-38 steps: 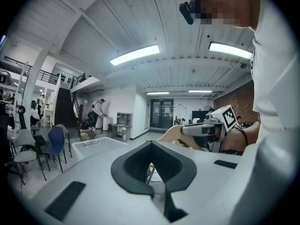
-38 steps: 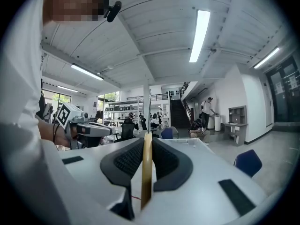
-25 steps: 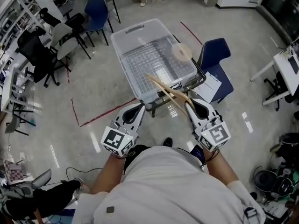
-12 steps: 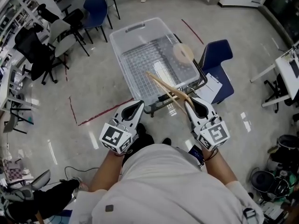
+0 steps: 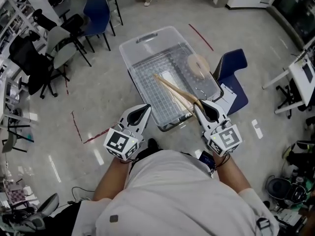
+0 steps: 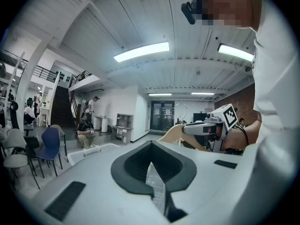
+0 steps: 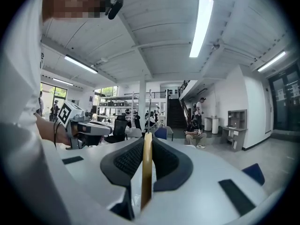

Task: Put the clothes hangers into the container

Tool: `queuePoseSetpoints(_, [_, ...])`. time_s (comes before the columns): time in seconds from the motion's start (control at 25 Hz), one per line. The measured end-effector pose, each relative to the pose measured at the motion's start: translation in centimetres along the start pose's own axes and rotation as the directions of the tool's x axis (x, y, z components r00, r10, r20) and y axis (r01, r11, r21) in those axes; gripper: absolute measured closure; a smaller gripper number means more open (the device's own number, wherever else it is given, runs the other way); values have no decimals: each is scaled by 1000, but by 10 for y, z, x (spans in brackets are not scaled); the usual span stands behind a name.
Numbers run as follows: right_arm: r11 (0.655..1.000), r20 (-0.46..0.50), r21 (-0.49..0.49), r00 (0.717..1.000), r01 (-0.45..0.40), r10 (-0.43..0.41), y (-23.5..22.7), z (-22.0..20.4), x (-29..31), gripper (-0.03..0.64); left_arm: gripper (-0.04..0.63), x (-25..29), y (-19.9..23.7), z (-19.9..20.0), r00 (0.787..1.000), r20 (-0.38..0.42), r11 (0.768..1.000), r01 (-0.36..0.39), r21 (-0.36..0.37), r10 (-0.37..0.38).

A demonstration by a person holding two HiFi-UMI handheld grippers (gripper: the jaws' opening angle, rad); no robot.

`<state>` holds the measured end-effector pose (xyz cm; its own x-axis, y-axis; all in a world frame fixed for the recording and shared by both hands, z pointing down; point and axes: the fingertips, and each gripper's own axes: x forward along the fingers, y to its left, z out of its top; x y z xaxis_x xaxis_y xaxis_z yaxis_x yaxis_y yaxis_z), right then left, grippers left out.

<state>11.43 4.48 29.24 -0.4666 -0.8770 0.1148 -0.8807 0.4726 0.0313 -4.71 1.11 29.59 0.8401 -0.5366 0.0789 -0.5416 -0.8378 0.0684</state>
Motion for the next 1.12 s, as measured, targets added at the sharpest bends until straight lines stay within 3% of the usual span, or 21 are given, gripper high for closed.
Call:
queuePoseSetpoints(0.48, [999, -16, 0, 999, 52, -52, 20, 14, 90, 552, 580, -18, 91, 0, 999, -6, 999, 48, -8, -48])
queuePoseSetpoints(1.12, [999, -85, 49, 996, 22, -17, -35, -9, 161, 552, 580, 21, 131, -18, 999, -41, 998, -8, -64, 5])
